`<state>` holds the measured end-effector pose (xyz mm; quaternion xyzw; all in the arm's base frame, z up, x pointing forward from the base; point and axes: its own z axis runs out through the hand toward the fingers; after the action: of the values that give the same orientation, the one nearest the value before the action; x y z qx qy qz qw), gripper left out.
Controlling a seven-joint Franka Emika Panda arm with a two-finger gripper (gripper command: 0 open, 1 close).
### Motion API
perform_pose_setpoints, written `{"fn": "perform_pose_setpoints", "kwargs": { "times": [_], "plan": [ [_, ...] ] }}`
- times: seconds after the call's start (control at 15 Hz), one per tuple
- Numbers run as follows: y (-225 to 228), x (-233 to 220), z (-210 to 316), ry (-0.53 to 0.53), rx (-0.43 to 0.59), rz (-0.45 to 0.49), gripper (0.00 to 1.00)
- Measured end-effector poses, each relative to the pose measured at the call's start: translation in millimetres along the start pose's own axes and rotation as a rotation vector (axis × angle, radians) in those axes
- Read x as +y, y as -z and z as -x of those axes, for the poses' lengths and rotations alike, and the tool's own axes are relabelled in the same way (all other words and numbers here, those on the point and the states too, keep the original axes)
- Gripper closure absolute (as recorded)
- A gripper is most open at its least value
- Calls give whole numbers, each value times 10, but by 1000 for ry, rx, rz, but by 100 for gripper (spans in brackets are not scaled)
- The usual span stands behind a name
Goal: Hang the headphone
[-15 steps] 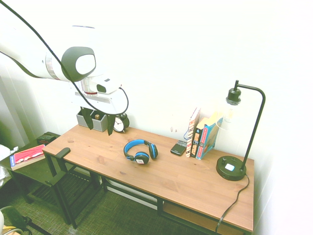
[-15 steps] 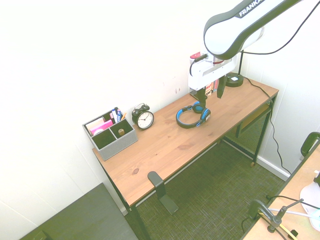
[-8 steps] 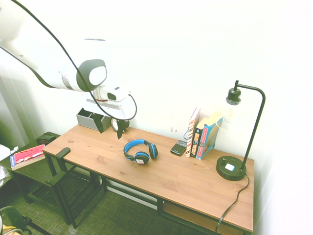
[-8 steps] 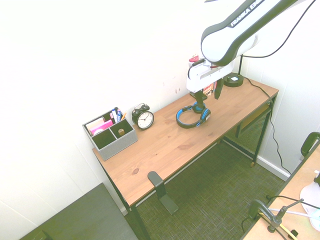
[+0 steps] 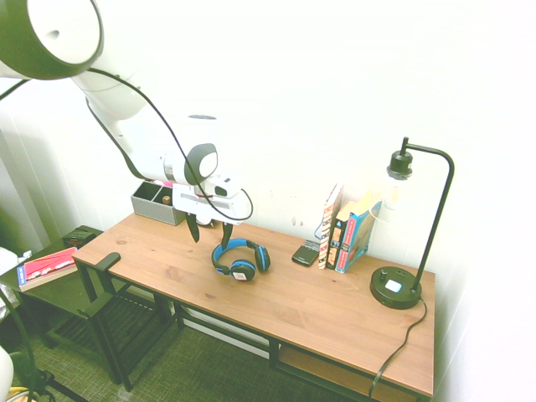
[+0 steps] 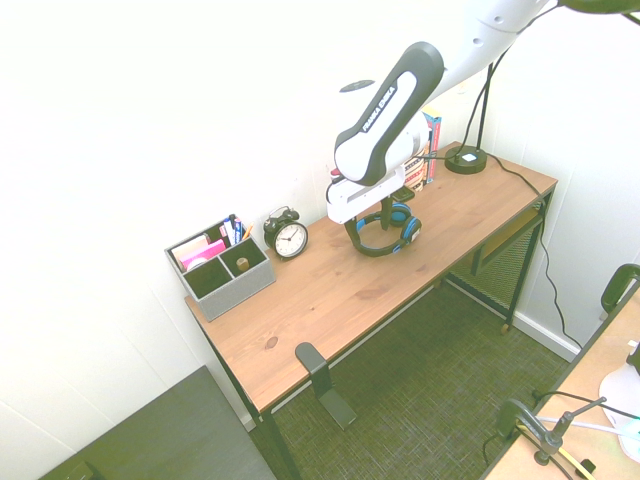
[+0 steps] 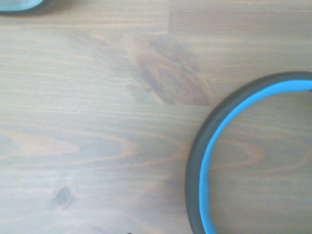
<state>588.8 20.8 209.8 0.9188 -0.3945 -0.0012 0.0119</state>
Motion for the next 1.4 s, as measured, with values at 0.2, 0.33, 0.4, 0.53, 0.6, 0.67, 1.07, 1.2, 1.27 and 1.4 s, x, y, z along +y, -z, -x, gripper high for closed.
{"fn": "perform_pose_setpoints", "kwargs": {
  "times": [0.2,0.33,0.4,0.53,0.6,0.67,1.07,1.2,1.27,1.4],
  "plan": [
    [-161,-179,-30,11,-2,8,100],
    [-243,-229,-46,10,-4,13,100],
    [-260,-247,-75,8,-1,13,100],
    [-284,-274,-109,-1,-2,9,100],
    [-303,-280,-111,-3,-4,8,100],
    [-330,-290,-107,-4,-7,9,100],
    [-459,-405,-147,-14,-16,2,100],
    [-472,-406,-145,-19,-20,2,100],
    [-471,-407,-146,-23,-24,1,100],
    [-469,-408,-149,-25,-29,5,100]
  ]
}}
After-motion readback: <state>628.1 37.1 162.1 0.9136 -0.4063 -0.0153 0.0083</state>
